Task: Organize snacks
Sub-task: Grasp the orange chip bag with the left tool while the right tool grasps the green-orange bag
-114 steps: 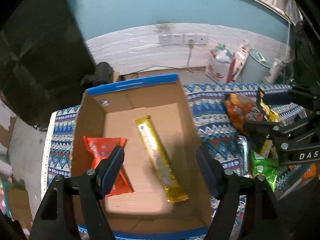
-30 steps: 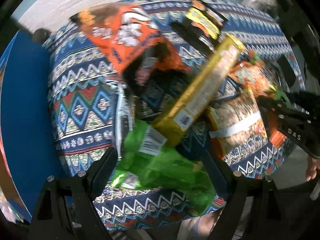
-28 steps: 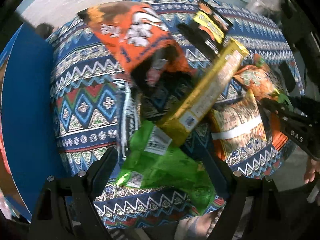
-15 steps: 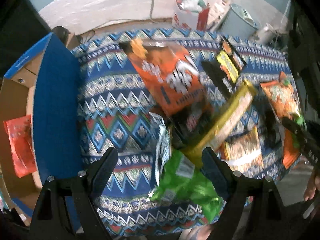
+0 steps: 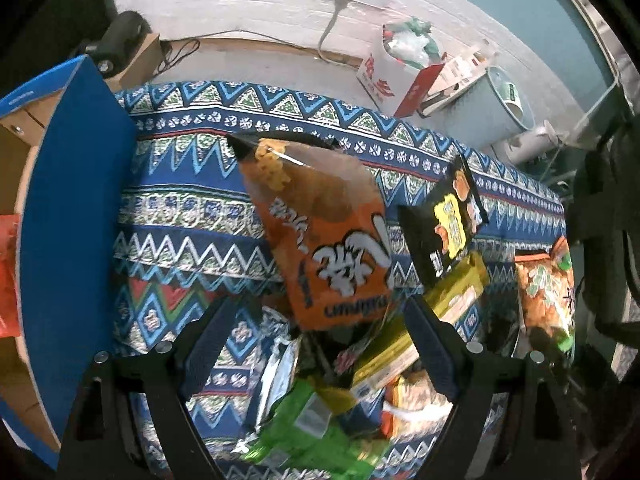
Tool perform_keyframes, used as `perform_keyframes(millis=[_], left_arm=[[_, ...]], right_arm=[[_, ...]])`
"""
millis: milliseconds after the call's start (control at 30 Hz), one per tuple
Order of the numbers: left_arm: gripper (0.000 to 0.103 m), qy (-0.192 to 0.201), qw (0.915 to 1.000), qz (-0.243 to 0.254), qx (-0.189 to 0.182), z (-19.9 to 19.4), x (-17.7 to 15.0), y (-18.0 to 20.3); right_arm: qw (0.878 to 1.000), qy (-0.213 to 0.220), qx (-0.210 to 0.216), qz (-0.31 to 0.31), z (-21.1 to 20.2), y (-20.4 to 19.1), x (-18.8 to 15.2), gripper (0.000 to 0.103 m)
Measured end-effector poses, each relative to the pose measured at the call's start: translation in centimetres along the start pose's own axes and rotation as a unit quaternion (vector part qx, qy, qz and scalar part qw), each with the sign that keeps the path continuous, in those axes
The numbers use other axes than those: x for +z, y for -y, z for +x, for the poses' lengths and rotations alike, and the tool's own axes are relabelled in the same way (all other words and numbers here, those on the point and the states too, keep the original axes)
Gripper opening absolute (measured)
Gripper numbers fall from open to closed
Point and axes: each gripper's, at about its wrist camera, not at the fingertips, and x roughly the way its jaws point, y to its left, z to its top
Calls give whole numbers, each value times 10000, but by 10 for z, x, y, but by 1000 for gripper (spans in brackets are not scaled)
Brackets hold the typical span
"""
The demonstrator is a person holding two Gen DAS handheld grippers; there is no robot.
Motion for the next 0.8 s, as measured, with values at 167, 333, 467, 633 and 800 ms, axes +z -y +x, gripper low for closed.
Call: perform_keyframes(millis=[167,333,467,633,800], left_arm=[[87,-74,9997,-204,-148,10,9,7],[89,-191,9994,-276,-46,28,18,12],[89,-326,9992,-249,-33,44,22,12],[79,-334,9992,-222,-88,53,24,9],[55,-219,9995,-70,-202,51,24,6]], right_arm=[[10000,-25,75,56,7,3,9,33],[9999,-99,117,42,16,5,15,33],[9998,-144,134,56,23,6,21,33],[9998,-148,158,38,26,2,26,33],[9998,-118,159,-15,25,-4,31,33]])
